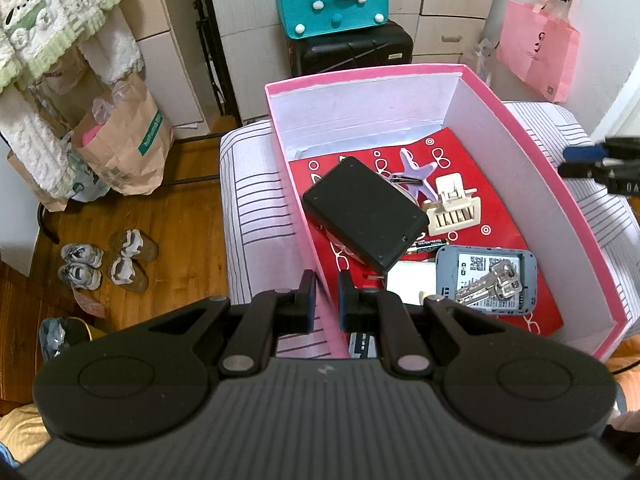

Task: Organize rigid objects
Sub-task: 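Grasp the silver keys with the right gripper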

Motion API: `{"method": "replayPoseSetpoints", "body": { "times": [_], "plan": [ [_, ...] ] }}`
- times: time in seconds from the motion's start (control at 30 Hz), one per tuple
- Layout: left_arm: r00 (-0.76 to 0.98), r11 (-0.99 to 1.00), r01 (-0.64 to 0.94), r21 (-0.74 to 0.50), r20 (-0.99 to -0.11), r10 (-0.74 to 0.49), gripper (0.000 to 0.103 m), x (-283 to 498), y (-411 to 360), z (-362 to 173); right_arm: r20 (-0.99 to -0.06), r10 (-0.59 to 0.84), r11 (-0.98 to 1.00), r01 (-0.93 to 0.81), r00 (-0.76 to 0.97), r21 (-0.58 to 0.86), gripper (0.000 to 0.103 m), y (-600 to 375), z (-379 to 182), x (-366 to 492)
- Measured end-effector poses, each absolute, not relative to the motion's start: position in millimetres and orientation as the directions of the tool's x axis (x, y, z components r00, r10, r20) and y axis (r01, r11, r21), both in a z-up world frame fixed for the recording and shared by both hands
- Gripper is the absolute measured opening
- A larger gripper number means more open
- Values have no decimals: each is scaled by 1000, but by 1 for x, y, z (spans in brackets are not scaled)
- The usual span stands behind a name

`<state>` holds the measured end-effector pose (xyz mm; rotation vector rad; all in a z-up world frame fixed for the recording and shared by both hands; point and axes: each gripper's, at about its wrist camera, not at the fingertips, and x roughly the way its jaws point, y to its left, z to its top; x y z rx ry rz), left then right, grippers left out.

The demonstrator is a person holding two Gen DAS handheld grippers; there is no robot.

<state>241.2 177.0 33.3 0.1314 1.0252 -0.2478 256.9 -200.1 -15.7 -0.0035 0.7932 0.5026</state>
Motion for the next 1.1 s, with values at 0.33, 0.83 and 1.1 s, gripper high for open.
{"method": "replayPoseSetpoints", "body": {
  "times": [0.33,0.83,1.1],
  "plan": [
    [490,965,263,13,-863,-122,10,242,173,34,-722,457,869,-433,520,239,49,-196,-60,259],
    [488,967,255,27,-867,-104,10,241,170,34,-712,337,892,-450,616,33,50,-148,-72,259],
    [480,967,256,16,-870,-112,10,239,170,31,-704,363,925,-330,611,190,29,-173,-69,263]
  ]
}}
